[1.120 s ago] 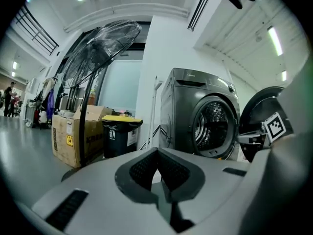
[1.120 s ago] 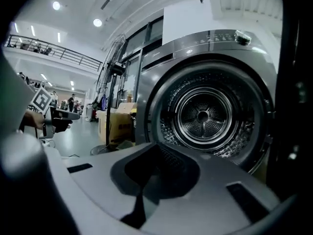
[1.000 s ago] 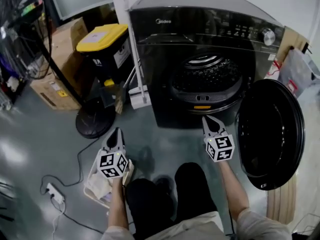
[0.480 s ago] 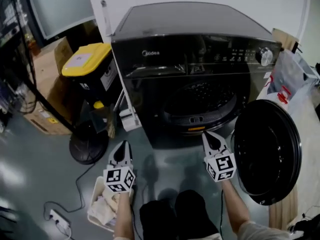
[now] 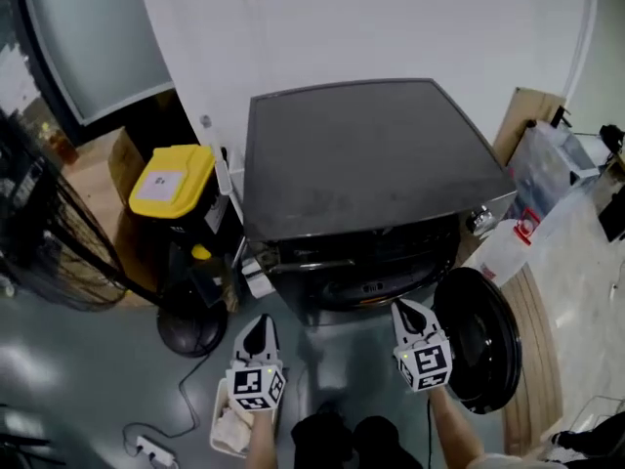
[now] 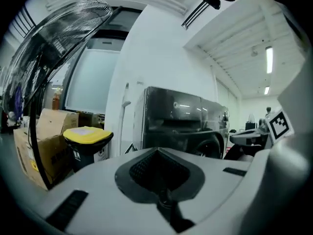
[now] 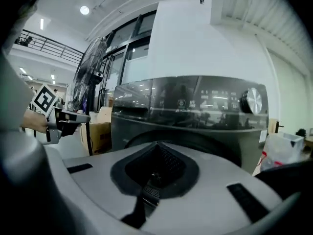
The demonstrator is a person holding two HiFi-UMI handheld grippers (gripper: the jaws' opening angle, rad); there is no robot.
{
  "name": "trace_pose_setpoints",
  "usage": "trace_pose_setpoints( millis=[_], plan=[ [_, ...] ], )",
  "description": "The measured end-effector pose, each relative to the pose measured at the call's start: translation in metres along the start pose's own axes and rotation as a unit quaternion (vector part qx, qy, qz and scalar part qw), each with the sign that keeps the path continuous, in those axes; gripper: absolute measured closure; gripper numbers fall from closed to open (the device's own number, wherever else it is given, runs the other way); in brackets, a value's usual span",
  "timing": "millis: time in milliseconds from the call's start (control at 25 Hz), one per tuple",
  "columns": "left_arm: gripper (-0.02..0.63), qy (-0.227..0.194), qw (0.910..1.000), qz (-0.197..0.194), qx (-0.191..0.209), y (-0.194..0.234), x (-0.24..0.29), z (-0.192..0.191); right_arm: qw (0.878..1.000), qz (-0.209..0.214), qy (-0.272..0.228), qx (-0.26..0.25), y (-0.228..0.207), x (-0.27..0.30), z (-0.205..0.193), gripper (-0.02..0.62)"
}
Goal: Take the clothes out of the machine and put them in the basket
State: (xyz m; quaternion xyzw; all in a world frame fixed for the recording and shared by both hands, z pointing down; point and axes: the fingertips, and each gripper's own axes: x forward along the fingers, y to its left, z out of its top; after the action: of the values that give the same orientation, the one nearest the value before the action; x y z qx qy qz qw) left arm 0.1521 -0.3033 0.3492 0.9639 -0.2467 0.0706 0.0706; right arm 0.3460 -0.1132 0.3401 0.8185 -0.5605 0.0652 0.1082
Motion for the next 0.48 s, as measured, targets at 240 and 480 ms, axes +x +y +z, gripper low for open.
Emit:
trace_pose_setpoints(
  millis=[240, 480],
  plan=[
    [0.588, -0.001, 1.0, 0.0, 0.004, -0.006, -0.017, 0.156, 1.0, -0.01, 0.01, 0.005, -0.012, -0.029, 0.137, 0.574],
    [0.588, -0.005, 0.9999, -0.014, -0.003, -0.011, -0.008, 0.273, 1.0, -0.023, 0.001, -0.001, -0.026, -0.035, 0.258, 0.574]
  ],
)
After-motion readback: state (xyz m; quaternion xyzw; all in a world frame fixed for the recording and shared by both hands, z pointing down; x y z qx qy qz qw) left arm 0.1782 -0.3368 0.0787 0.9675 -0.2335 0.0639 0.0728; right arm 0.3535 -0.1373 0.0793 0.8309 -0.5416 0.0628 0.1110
